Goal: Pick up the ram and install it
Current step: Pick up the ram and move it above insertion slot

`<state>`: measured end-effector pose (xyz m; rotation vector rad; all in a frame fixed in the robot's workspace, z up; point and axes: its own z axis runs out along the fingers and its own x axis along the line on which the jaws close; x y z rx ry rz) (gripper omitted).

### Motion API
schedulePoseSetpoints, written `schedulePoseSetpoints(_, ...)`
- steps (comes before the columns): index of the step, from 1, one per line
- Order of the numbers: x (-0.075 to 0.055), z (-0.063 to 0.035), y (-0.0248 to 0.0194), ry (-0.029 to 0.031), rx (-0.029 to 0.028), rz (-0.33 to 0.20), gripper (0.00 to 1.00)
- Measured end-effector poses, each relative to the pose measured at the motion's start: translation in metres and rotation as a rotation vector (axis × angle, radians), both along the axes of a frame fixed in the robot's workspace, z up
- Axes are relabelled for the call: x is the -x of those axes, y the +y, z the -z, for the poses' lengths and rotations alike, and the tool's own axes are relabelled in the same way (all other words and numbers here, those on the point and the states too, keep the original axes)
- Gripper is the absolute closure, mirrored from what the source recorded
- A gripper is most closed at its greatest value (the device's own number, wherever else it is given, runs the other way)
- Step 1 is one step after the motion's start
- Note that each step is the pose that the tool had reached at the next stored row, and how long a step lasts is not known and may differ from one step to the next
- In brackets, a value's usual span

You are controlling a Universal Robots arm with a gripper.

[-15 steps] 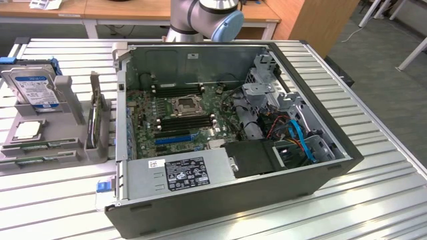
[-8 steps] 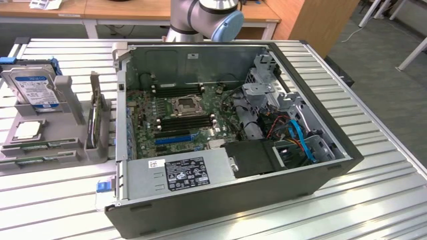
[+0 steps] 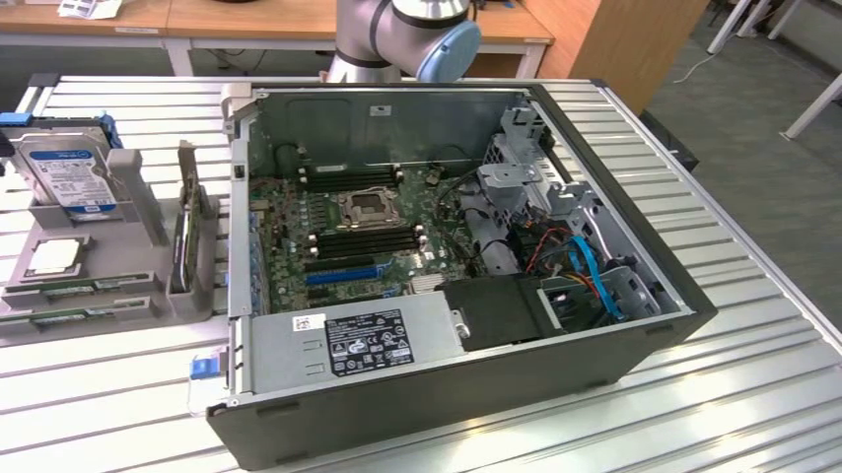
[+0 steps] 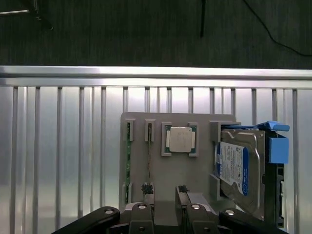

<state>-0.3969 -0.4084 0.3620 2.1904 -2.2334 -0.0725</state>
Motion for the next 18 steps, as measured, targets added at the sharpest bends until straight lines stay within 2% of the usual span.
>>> schedulePoseSetpoints(18, 0.0, 0.0327, 0.0, 0.0, 0.0, 0.0, 0.69)
